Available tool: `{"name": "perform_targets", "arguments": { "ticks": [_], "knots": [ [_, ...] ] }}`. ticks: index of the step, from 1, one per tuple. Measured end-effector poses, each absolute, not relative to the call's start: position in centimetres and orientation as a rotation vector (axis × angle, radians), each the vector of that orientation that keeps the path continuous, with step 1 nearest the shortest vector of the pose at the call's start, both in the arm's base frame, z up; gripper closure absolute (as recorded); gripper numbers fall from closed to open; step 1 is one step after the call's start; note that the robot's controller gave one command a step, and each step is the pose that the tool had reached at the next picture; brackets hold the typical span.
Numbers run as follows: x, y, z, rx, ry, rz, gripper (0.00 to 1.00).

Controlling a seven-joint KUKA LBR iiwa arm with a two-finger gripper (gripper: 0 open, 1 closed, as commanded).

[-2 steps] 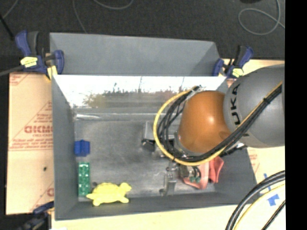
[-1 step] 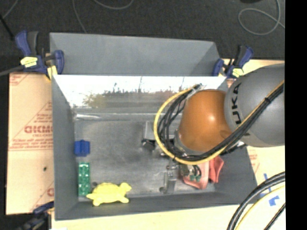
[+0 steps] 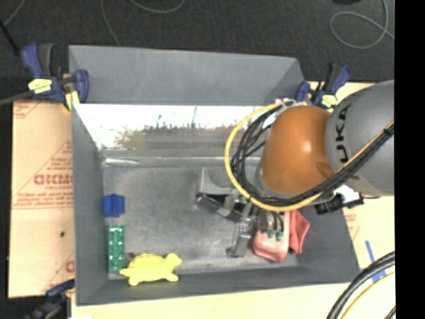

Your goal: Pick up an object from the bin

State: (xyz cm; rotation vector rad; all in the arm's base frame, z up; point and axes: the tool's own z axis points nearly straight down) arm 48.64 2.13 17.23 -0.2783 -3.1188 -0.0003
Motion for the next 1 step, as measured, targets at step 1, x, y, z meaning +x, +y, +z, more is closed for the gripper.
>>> {"name": "perform_targets", "arguments": {
  "ticks": [1],
  "knots": [
    [50.60,2.49,19.38,-0.560,-3.099,-0.002,0.00]
  ]
}}
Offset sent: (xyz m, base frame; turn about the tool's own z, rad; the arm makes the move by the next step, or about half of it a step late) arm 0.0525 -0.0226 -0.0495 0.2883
